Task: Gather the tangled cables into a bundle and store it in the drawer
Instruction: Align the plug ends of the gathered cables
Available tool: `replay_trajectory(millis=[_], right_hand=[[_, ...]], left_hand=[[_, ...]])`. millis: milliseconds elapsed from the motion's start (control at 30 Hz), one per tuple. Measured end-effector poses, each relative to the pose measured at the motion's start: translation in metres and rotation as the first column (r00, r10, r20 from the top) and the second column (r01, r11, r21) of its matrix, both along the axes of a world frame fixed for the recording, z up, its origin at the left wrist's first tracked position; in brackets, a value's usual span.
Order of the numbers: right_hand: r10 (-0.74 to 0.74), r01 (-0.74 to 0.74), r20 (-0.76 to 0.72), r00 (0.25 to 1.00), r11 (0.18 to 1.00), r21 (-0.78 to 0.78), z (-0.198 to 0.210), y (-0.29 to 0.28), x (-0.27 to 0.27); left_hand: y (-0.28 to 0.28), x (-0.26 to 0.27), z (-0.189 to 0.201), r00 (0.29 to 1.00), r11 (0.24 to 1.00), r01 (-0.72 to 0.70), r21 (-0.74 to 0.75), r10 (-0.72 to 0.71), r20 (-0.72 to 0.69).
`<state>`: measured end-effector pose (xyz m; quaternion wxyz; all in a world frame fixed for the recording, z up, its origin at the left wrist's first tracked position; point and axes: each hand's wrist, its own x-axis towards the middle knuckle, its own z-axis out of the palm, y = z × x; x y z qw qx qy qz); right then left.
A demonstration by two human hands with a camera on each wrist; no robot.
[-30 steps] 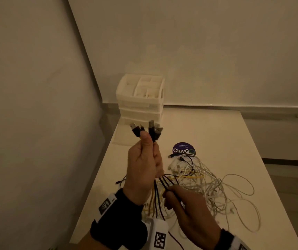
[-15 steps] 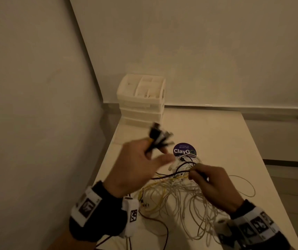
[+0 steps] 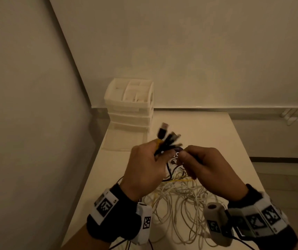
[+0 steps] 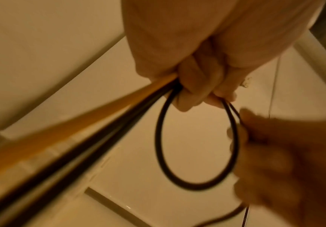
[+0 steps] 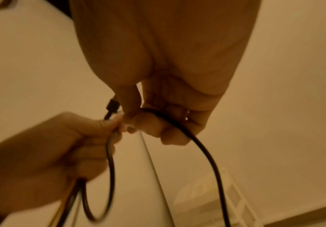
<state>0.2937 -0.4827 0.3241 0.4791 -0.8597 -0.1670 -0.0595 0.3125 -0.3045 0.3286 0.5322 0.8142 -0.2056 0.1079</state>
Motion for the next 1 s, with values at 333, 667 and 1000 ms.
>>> replay_trajectory(millis=[333,667,1000], right_hand=[[-0.166,0.176,-0.089,0.982,0.976,0.125,-0.096,-0.044,-0.002],[-0.218,0.225,-0.064,0.974,0.963,0.145,-0.057,-0.018,-0.01],[0.079,-0.059,-0.073,0.994,0.967,0.246,-0.004,-0.009,-0.01]], left_hand=[[0.069,0.044,0.034,0.914,0.913,-0.37,-0.172,0.39,0.107],[0.022,0.009,0.008,0.995,0.995,-0.061,0.077,0.055,0.077],[-0.001,0.008,0.001,0.995,0.995,0.076,0.062,-0.08,0.052]])
